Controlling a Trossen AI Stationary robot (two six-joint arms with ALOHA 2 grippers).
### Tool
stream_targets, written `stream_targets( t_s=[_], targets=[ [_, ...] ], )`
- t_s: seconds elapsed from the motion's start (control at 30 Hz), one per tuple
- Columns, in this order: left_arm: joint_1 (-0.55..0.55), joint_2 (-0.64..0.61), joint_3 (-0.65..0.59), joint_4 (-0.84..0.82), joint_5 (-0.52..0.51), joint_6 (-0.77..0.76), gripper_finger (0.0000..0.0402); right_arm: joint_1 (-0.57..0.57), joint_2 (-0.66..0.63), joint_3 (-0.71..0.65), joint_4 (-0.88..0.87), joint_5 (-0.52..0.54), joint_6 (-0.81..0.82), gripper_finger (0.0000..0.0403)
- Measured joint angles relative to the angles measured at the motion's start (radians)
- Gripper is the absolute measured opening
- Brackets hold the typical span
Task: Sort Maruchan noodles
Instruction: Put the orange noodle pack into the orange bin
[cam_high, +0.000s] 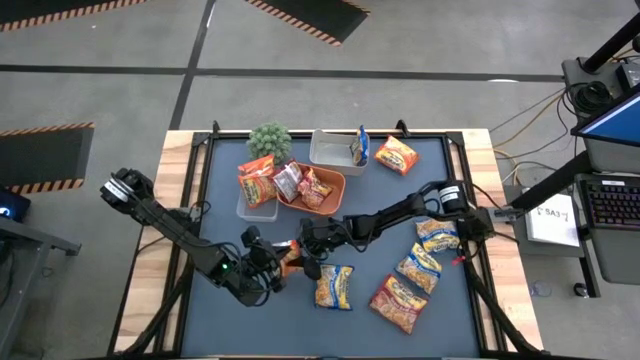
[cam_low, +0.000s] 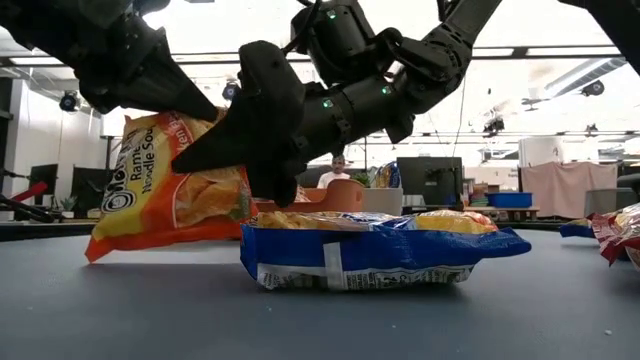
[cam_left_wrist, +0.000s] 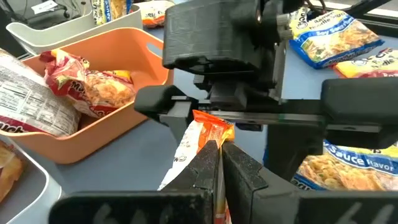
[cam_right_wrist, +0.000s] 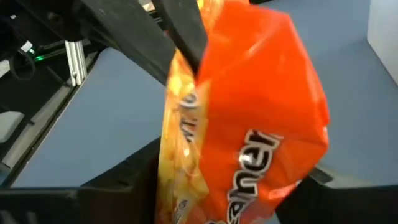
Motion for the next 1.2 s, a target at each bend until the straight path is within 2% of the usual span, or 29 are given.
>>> stream_targets(
  t_s=[0.2, 0.27, 0.43, 0.63, 0.87, 1.03, 1.2],
  targets=[
    [-0.001, -0.003, -0.001, 0.003, 0.015, 0.034, 0.0001, 0.000, -0.005, -0.002, -0.005, 0.001, -0.027, 0.0125],
    [-0.002, -0.011, -0.001, 0.004, 0.019, 0.057, 0.0009, 0.000, -0.008, -0.002, -0.009, 0.000, -0.039, 0.0111],
    [-0.003, -0.056, -0.001, 0.000, 0.027, 0.122, 0.0054, 0.000, -0.010, -0.003, -0.015, -0.001, -0.049, 0.0111],
    [-0.003, -0.177, -0.001, -0.055, 0.026, 0.270, 0.0108, -0.004, -0.034, -0.003, -0.051, 0.001, -0.055, 0.0136],
    [-0.003, -0.338, -0.001, -0.189, 0.005, 0.386, 0.0133, -0.030, -0.127, -0.003, -0.134, 0.019, -0.123, 0.0118],
    [-0.002, -0.435, -0.001, -0.190, -0.025, 0.436, 0.0146, -0.043, -0.199, -0.007, -0.196, 0.081, -0.225, 0.0119],
    [-0.002, -0.493, -0.004, -0.174, 0.004, 0.439, 0.0183, -0.039, -0.281, -0.042, -0.242, 0.140, -0.323, 0.0121]
  ],
)
